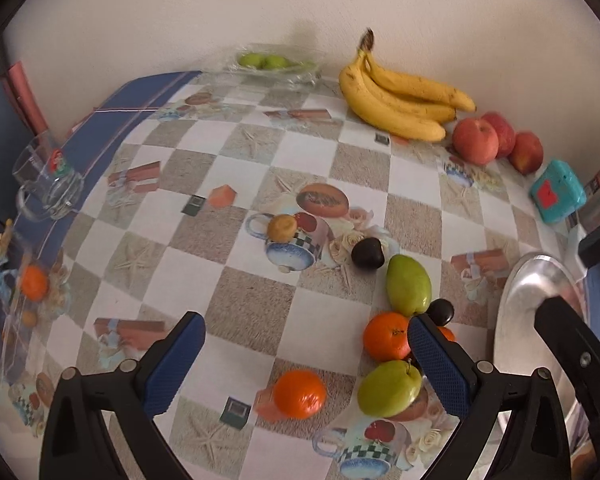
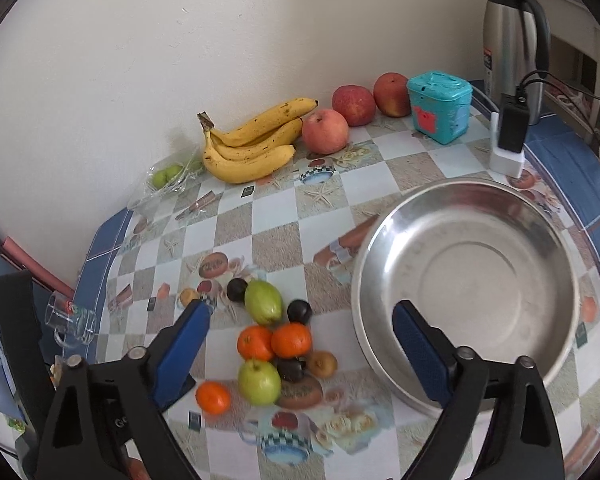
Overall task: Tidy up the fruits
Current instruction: 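Grasp an orange with the left gripper while the right gripper approaches the green apple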
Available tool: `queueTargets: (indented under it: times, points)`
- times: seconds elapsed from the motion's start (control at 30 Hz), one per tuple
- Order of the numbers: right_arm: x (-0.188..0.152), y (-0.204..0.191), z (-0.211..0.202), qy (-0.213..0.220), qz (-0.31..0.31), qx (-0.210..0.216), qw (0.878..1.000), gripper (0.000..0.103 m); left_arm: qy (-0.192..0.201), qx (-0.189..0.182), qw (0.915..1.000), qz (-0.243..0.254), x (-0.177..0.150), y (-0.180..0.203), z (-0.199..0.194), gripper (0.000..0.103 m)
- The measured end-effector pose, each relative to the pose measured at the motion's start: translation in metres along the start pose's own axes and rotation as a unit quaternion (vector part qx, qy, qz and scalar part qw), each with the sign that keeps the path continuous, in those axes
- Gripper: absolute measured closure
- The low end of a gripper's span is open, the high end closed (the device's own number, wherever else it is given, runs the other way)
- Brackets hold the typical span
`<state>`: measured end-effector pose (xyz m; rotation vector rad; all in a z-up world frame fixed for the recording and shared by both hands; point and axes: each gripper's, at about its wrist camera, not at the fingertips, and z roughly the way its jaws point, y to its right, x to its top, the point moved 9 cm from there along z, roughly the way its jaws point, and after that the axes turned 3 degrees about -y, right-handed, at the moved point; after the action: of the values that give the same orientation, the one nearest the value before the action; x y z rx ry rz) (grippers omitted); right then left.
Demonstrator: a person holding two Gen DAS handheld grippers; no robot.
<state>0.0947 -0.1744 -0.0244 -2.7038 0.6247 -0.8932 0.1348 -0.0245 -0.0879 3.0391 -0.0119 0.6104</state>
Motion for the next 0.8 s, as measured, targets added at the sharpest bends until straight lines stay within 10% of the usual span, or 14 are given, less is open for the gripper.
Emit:
queueTargets:
  times: [0.23, 0.8]
  points:
    - [-0.009, 0.004, 0.036, -0.041, -0.003, -0.012, 0.999, 0.023, -0.038, 0.017, 0.9991, 0.007, -0.017, -0.017, 0.023, 0.005]
    - [-0.056, -0.017, 0.051, -0.118, 0.015, 0.028, 0.993, 0.038, -0.119, -0.073, 0.9879, -0.067, -0.063, -0.024, 0.034, 0.038]
